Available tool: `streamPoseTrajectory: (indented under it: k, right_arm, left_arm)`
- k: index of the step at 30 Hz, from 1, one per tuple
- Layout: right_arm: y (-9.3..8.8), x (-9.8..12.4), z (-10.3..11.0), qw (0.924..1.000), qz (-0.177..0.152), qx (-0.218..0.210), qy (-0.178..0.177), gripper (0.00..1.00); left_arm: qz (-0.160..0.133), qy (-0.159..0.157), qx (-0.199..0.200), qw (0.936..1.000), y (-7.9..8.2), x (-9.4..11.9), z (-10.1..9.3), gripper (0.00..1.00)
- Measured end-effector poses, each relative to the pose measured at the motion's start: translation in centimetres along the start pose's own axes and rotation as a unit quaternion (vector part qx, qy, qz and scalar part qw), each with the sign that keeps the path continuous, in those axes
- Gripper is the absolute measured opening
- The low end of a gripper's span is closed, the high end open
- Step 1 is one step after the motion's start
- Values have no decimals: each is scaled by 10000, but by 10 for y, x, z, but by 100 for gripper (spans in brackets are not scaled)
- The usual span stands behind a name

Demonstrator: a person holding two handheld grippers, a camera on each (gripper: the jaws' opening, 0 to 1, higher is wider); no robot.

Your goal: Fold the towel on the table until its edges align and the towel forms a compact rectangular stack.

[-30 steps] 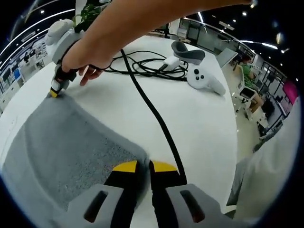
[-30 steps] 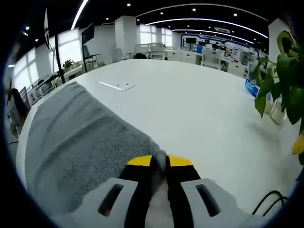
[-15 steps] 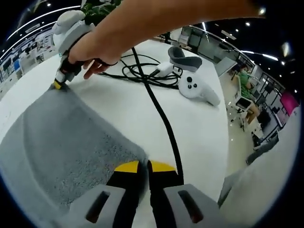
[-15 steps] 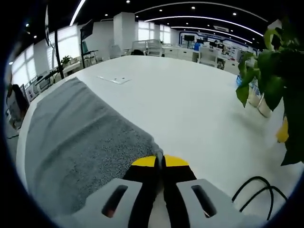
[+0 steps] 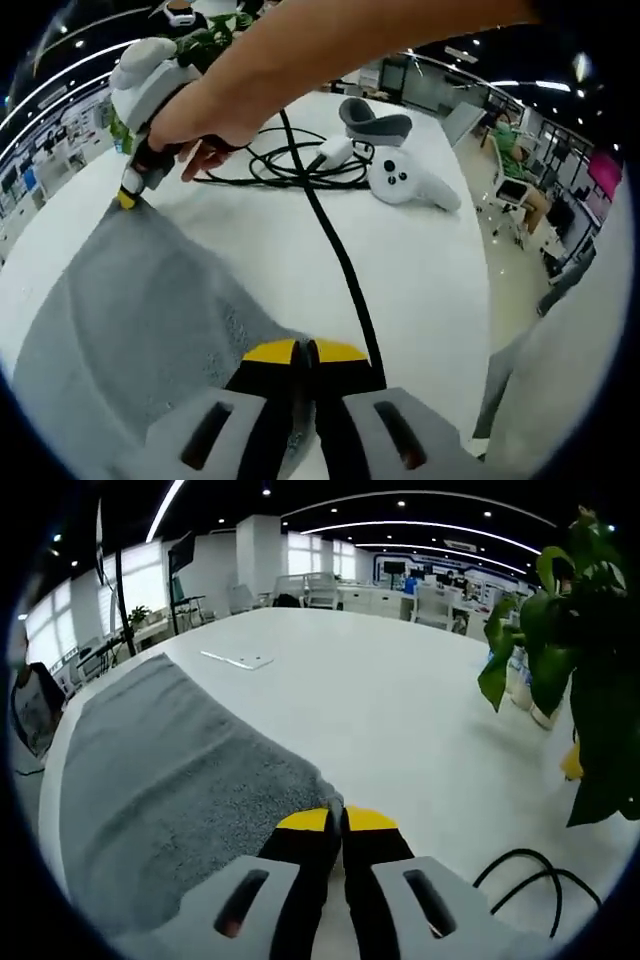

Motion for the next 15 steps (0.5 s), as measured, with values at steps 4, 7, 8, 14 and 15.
streamPoseTrajectory:
  k: [4,7,8,14,15]
  right_arm:
    - [-1,-1,0,10000,-15,-13,5,2]
    - [-1,-1,-1,10000,-42,-61,-12,2]
    - [-1,-1,-1,9999,-43,-93,-18,2]
    - [-3,2,2,9998,-45,-179,-44,2]
    - [-3,1,1,9998,-41,-201,-45,2]
  left_arm:
    - [-69,25,104,9999,2,2,1,21]
    - [-38,-58,158,9999,-1,-2,-3,24]
    - [4,-115,166,9998,-3,-5,-4,24]
    - [207,-166,189,9995,-11,-8,-12,23]
    - [261,-108,-41,9996,-11,-8,-11,23]
Point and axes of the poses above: the point that each gripper's makers call its tool centre point, and the gripper's own axes: x roughly backward along the fingers, z roughly to its left, y roughly out of its top, the point moved 4 cm from there along x, roughly backward along the fingers, and after that the axes turned 11 degrees about -y, right-handed, at the moved point
